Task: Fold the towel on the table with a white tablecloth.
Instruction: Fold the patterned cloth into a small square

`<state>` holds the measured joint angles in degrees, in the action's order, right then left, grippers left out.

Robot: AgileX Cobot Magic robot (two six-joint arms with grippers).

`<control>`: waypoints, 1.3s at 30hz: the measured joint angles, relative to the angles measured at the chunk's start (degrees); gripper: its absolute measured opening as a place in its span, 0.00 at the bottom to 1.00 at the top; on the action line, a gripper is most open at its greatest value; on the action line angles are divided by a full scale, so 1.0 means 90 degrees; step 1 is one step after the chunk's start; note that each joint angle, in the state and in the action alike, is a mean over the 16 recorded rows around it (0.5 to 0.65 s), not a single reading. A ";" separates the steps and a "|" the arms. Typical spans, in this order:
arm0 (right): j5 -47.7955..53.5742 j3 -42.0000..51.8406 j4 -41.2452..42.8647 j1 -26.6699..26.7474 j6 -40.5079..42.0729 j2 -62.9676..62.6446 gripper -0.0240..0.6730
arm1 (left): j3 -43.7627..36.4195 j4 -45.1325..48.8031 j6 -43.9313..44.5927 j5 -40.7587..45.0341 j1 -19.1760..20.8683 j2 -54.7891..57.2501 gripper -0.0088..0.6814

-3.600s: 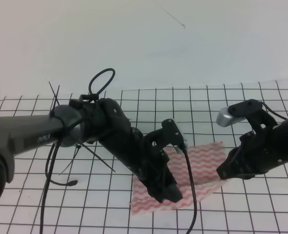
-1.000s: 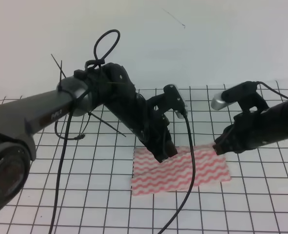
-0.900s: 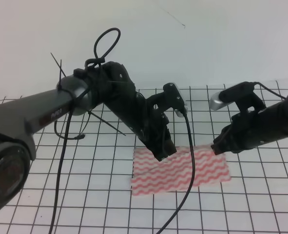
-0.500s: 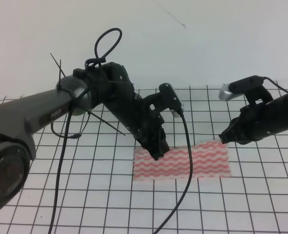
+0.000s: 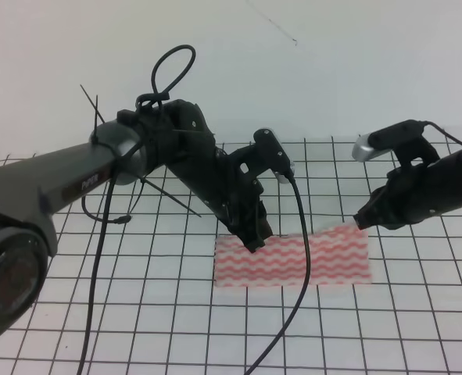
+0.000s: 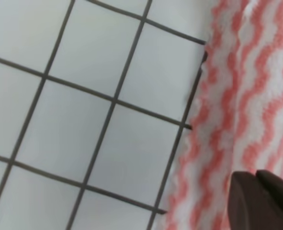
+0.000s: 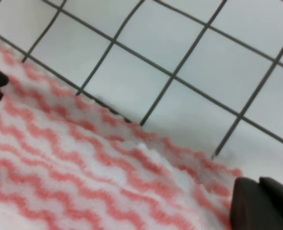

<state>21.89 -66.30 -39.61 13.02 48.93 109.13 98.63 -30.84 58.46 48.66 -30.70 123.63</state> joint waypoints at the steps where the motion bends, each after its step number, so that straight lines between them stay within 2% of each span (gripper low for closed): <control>1: -0.0036 -0.0002 0.0003 -0.0001 0.0001 0.0000 0.12 | 0.0000 -0.0001 -0.0004 -0.0006 0.0000 0.0000 0.01; 10: 0.0174 -0.0219 -0.0065 0.0039 0.0422 0.0000 0.31 | 0.0000 0.0181 -0.0215 -0.0012 0.0046 -0.0023 0.01; 15: 0.0582 -0.0469 -0.0157 0.0179 0.0947 0.0000 0.38 | -0.0001 0.0157 -0.0455 0.0097 0.0271 -0.0083 0.01; 21: 0.1105 -0.0880 -0.0244 0.0484 0.1613 0.0094 0.40 | -0.0006 -0.0222 -0.0530 0.0497 0.0730 -0.0176 0.01; 27: 0.1434 -0.1437 -0.0179 0.0791 0.1897 0.0472 0.40 | -0.0011 -0.0690 -0.0431 0.0934 0.1110 -0.0244 0.01; 39: 0.2462 -0.2683 0.0416 0.1087 0.2250 0.1560 0.40 | -0.0014 -0.0798 -0.0451 0.1261 0.1233 -0.0255 0.01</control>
<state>44.05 -90.45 -35.86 22.80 69.18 123.17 98.51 -38.02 54.40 60.01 -19.61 121.33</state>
